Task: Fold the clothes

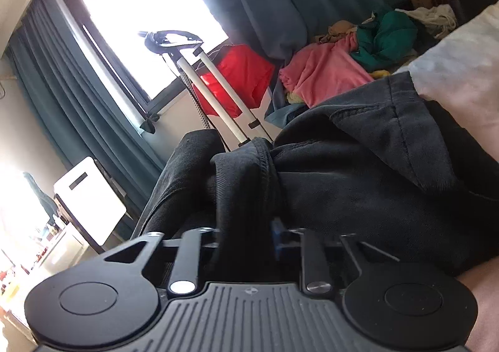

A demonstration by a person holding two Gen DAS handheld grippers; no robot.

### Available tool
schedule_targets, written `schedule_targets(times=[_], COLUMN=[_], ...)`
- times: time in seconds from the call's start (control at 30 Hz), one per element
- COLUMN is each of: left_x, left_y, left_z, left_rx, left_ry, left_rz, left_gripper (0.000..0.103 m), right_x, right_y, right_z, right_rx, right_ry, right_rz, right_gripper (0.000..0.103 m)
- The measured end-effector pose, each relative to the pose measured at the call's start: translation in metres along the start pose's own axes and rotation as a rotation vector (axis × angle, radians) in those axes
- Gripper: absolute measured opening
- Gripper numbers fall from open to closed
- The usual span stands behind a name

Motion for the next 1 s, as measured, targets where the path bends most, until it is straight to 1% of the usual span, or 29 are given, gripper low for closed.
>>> schedule_targets(times=[0.07, 0.13, 0.2, 0.3, 0.4, 0.47, 0.53, 0.6, 0.73, 0.77, 0.83, 0.93, 1.0], left_x=[0.003, 0.009, 0.014, 0.011, -0.009, -0.031, -0.055, -0.079, -0.127, -0.137, -0.155, -0.172, -0.177], left_y=[-0.01, -0.017, -0.026, -0.036, -0.046, -0.05, -0.055, -0.059, -0.069, -0.075, -0.092, -0.119, -0.132], left_z=[-0.01, -0.037, -0.074, -0.143, -0.221, -0.266, -0.297, -0.329, -0.391, -0.394, -0.394, -0.389, -0.387], left_rx=[-0.02, -0.031, -0.061, -0.113, -0.171, -0.216, -0.229, -0.243, -0.27, -0.286, -0.321, -0.295, -0.307], left_ry=[0.013, 0.059, 0.098, 0.146, 0.198, 0.208, 0.219, 0.229, 0.25, 0.236, 0.232, 0.215, 0.205], left_rz=[-0.045, -0.053, -0.081, -0.11, -0.152, -0.205, -0.263, -0.322, -0.438, -0.495, -0.616, -0.754, -0.829], left_gripper=[0.009, 0.008, 0.008, 0.007, 0.007, 0.007, 0.007, 0.007, 0.007, 0.007, 0.008, 0.008, 0.008], right_x=[0.002, 0.005, 0.008, 0.014, 0.016, 0.017, 0.017, 0.013, -0.002, -0.007, -0.019, -0.028, -0.028], right_y=[0.001, 0.003, 0.004, 0.002, -0.002, -0.005, -0.008, -0.011, -0.015, -0.016, -0.018, -0.021, -0.022], right_z=[-0.001, -0.003, -0.008, -0.019, -0.035, -0.048, -0.062, -0.075, -0.096, -0.099, -0.104, -0.107, -0.107], right_rx=[-0.003, -0.006, -0.009, -0.005, 0.015, 0.032, 0.048, 0.072, 0.147, 0.173, 0.226, 0.307, 0.357], right_ry=[0.015, 0.033, 0.056, 0.1, 0.135, 0.164, 0.197, 0.209, 0.196, 0.18, 0.142, 0.087, 0.061], right_rz=[0.009, 0.017, 0.024, 0.017, 0.009, 0.005, -0.002, 0.002, 0.008, 0.02, 0.036, 0.083, 0.133], right_gripper=[0.078, 0.078, 0.078, 0.078, 0.078, 0.078, 0.078, 0.078, 0.078, 0.078, 0.078, 0.079, 0.079])
Point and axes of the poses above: each gripper's, at about its wrist camera, not at the fingertips, and z roughly the way its jaws point, y to its right, x to its top, the point moved 7 cm from there along z, roughly the way its jaws point, and after that the axes turned 7 degrees about -x, right-handed, at the moved point
